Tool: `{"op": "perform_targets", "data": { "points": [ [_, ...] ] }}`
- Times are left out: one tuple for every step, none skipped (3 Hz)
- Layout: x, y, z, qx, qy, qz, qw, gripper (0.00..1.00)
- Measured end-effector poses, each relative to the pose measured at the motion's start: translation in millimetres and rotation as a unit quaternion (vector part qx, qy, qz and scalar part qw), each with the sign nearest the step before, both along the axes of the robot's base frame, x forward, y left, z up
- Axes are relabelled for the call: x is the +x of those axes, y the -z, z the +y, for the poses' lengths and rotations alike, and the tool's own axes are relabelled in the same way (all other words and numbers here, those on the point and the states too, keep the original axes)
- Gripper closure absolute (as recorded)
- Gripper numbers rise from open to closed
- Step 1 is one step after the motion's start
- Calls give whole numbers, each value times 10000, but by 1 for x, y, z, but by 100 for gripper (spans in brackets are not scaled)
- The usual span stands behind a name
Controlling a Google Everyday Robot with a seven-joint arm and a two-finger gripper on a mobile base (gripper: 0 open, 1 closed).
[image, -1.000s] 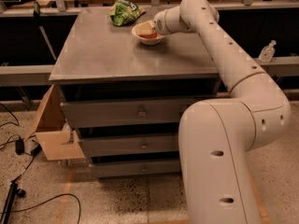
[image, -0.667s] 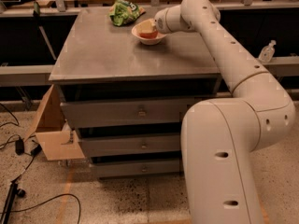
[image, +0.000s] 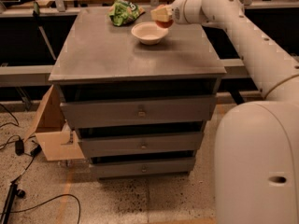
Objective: Pick apple from paper bowl and place on counter
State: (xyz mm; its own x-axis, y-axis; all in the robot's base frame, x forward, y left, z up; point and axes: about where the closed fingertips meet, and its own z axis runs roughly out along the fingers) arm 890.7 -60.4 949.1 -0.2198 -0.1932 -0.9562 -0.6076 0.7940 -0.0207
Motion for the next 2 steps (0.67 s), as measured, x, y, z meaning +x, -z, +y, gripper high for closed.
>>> {"op": "perform_targets", "data": {
  "points": [
    [-24, -3, -29, 52, 249, -10, 9997, 100],
    [-50, 13, -43, 149, 386, 193, 9990, 100]
  ]
}}
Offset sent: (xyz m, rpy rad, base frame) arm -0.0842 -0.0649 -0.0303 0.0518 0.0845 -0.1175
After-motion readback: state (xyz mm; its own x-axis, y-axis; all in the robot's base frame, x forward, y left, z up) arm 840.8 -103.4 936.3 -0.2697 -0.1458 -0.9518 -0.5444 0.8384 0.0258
